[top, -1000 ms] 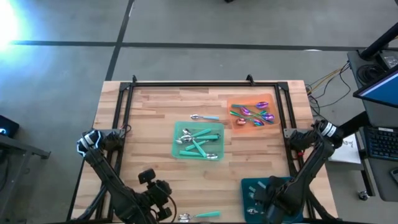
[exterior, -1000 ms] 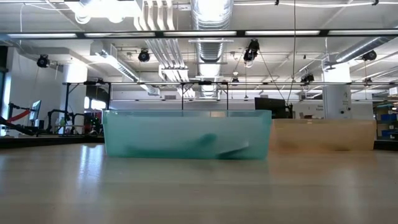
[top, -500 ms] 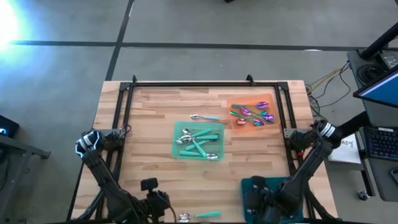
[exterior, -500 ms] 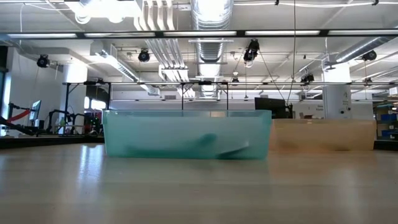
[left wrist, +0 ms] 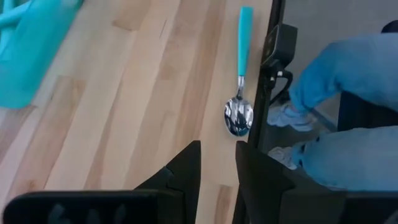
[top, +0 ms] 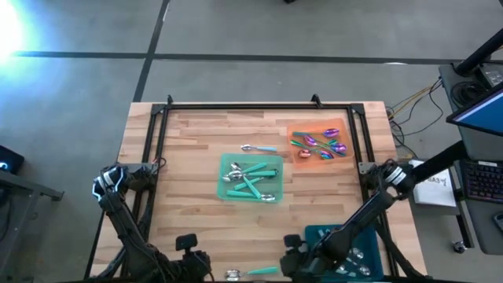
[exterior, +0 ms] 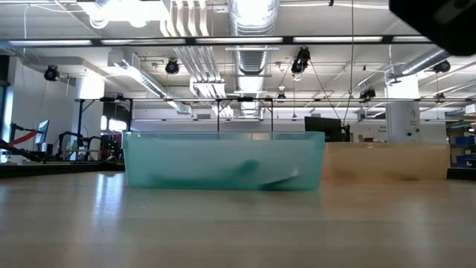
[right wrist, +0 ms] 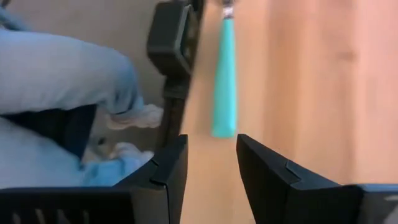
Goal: Sort silverware by color (type)
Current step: Put the green spoon into the green bin
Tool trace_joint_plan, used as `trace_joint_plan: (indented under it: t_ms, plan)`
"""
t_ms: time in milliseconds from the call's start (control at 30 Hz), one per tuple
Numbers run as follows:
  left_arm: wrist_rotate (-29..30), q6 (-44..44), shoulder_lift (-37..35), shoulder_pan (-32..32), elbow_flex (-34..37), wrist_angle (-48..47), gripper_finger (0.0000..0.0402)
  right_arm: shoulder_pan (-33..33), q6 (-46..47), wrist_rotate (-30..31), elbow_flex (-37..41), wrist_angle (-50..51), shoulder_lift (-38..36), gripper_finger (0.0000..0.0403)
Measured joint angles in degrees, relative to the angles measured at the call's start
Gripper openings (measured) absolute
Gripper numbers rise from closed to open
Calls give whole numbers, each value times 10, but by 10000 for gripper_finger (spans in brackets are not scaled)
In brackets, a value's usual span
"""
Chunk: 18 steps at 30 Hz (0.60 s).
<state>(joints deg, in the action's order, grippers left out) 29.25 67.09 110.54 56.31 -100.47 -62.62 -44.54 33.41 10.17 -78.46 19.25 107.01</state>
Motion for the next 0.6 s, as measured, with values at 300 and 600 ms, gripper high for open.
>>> trace_joint_plan:
  t_ms: [300, 600]
  plan:
    - [-7, 5, 0, 5, 0, 8, 84, 10, -18, -31, -7, -27, 31, 123]
    - [-13, 9, 0, 13, 0, 28, 84, 16, -36, -27, -8, -67, 71, 125]
